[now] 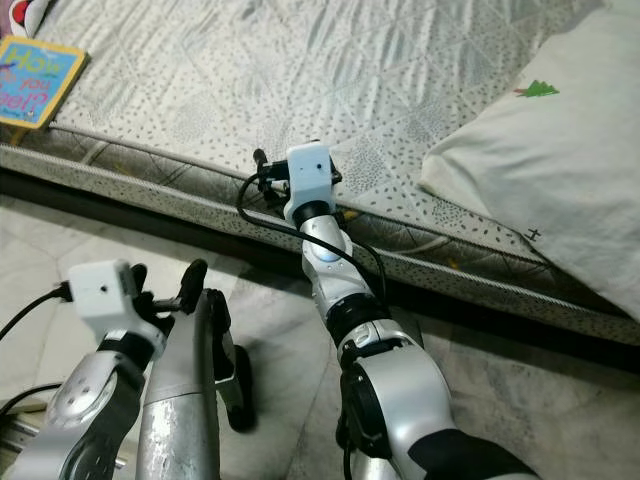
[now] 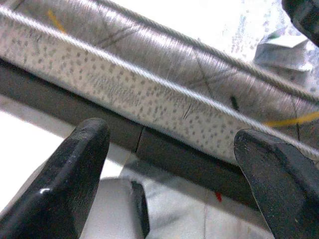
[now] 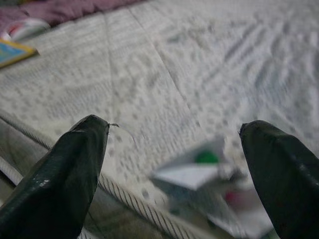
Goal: Clean up the room
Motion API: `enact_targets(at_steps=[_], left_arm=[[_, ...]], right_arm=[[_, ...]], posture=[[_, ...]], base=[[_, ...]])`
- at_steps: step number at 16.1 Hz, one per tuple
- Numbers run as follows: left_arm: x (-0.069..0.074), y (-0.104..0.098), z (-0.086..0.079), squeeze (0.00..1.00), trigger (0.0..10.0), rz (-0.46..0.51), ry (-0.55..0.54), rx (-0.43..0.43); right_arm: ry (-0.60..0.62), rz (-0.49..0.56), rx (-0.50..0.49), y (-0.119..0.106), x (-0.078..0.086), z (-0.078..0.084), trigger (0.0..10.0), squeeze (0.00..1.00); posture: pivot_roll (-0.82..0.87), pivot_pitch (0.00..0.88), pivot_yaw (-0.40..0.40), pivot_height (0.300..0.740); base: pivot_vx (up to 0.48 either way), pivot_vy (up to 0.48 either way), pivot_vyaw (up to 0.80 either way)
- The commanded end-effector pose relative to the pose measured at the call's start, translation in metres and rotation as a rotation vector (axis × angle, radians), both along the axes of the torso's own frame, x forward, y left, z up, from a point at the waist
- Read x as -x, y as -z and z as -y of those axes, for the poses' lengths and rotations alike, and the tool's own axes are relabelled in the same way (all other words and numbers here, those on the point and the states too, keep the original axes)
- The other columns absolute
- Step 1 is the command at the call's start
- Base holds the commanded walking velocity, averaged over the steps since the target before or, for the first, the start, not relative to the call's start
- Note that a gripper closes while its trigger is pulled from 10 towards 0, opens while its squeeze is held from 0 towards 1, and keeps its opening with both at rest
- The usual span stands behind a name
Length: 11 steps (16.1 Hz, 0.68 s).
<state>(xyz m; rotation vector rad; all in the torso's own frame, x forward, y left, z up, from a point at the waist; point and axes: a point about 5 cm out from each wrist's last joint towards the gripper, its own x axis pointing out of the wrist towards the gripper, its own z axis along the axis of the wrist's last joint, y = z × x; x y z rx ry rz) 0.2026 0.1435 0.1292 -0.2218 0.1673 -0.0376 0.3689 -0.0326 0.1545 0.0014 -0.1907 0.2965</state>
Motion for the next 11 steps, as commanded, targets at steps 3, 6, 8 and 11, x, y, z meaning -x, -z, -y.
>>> enact_targets(at_steps=[3, 6, 8, 11], left_arm=[[0.012, 0.003, -0.001, 0.0, 10.0, -0.042, -0.017, -0.015], [0.021, 0.001, 0.002, 0.0, 10.0, -0.057, -0.028, -0.005], [0.024, 0.001, 0.005, 0.0, 10.0, -0.064, -0.027, 0.002], [0.021, 0.0, 0.007, 0.0, 10.0, -0.057, -0.019, 0.011]], right_arm=[[-0.007, -0.035, -0.002, -0.001, 0.001, -0.014, 10.0, 0.0], [0.009, -0.044, 0.041, -0.005, -0.003, -0.016, 10.0, 0.0], [0.018, -0.058, 0.078, -0.007, -0.008, -0.013, 10.0, 0.0], [0.043, -0.042, 0.104, -0.016, -0.014, -0.006, 10.0, 0.0]], posture=[[0.3, 0.39, 0.013, 0.538], [0.3, 0.418, 0.0, 0.538], [0.3, 0.428, -0.01, 0.538], [0.29, 0.415, -0.021, 0.538]], base=[[0.0, 0.0, 0.0], [0.0, 0.0, 0.0], [0.0, 0.0, 0.0], [0.0, 0.0, 0.0]])
